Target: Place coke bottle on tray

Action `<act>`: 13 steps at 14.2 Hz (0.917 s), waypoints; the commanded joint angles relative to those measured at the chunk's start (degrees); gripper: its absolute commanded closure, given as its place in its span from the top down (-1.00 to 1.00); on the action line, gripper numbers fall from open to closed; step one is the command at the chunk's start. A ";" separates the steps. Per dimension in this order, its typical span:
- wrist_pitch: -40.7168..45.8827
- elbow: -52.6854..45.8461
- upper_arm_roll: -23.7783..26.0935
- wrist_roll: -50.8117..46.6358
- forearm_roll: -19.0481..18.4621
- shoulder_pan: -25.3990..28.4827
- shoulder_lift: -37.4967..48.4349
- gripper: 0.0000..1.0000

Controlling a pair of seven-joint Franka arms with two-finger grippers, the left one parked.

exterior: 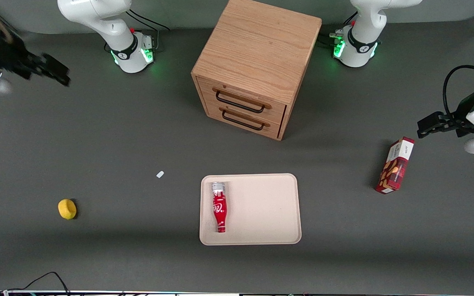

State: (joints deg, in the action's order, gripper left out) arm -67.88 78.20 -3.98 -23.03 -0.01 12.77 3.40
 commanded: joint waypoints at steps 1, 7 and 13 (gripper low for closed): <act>-7.25 20.37 -2.96 0.35 1.95 0.33 15.20 1.00; -9.20 19.64 -2.96 0.00 0.90 0.42 12.88 1.00; -8.49 17.86 -3.57 -0.18 -1.74 0.24 8.47 1.00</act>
State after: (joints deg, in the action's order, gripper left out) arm -76.93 98.01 -7.04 -22.50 -0.95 12.93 13.16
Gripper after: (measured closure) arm 0.000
